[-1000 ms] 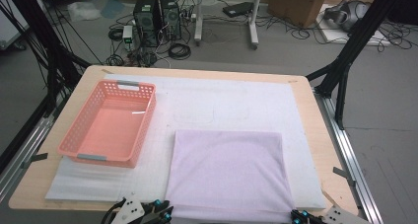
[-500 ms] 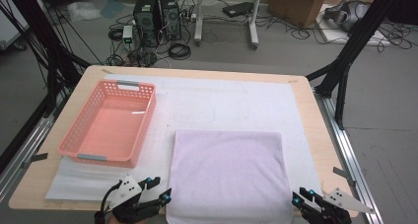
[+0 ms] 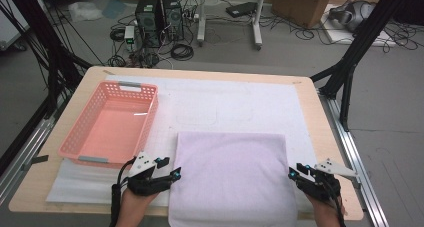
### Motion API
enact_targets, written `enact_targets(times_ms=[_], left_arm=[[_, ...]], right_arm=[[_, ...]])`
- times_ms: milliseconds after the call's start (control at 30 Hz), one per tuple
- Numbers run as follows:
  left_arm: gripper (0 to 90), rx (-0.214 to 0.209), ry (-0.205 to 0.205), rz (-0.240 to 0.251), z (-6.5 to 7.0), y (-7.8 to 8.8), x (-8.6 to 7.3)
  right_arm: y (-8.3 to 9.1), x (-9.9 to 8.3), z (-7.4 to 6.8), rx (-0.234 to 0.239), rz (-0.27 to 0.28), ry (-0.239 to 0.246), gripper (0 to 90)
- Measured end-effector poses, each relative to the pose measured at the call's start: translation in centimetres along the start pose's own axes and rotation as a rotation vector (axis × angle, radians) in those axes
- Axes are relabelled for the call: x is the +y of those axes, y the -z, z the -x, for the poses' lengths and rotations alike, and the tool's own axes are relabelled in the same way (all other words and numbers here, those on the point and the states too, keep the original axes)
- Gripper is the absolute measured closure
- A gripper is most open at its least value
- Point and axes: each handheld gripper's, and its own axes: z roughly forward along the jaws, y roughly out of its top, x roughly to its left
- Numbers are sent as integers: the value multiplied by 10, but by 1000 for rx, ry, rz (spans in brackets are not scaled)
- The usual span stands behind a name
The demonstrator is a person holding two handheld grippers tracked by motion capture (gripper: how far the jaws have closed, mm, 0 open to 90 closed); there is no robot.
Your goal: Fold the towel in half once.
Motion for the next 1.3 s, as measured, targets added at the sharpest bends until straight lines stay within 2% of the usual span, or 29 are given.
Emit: enact_targets(times_ms=[167,267,333,400,433,500,567,633,700,800,933,1000,1067,1133,1167,1200,1233,1267,1300], left_arm=[[427,-2,12,-11,-11,-18,10],[427,3,21,-20,-18,-27,15],[423,5,30,-25,-21,-32,17],[426,15,19,-45,-24,-37,19],[427,18,20,-51,-25,-39,20],[427,18,29,-58,-27,-43,23],[426,37,18,-61,-28,-44,24],[426,52,19,-66,-30,-47,25],[426,73,26,-72,-31,-50,27],[426,82,33,-90,-32,-57,28],[420,127,39,-136,-34,-72,33],[420,138,55,-163,-36,-78,35],[433,142,59,-166,-37,-79,35],[483,141,64,-163,-37,-79,35],[546,152,46,-170,-35,-79,35],[595,164,21,-174,-33,-80,35],[635,152,-4,-177,-30,-81,35],[736,119,-24,-180,-29,-82,35],[834,128,-75,-189,-24,-83,35]], right_arm=[[-27,17,11,-31,-22,-13,527],[-46,26,13,-16,-54,-11,546],[-60,28,12,-14,-124,-1,629],[-59,31,16,16,-135,-7,851],[-57,32,17,-10,-143,7,861],[-53,31,20,-31,-152,-18,866],[-52,31,20,-28,-153,-22,863],[-53,30,19,-34,-145,0,831],[-52,30,20,-38,-137,-7,739],[-47,30,21,-35,-92,-20,673],[-45,29,24,-24,-69,-23,632],[-47,28,25,-15,-70,-30,619],[-51,29,25,-10,-70,-31,616],[-56,31,23,-7,-80,-24,622],[-60,32,22,-11,-91,-12,627],[-63,32,20,-22,-109,-3,627],[-65,32,20,-26,-106,0,632],[-65,32,20,-23,-112,-9,635],[-65,32,21,-19,-113,-11,643]])
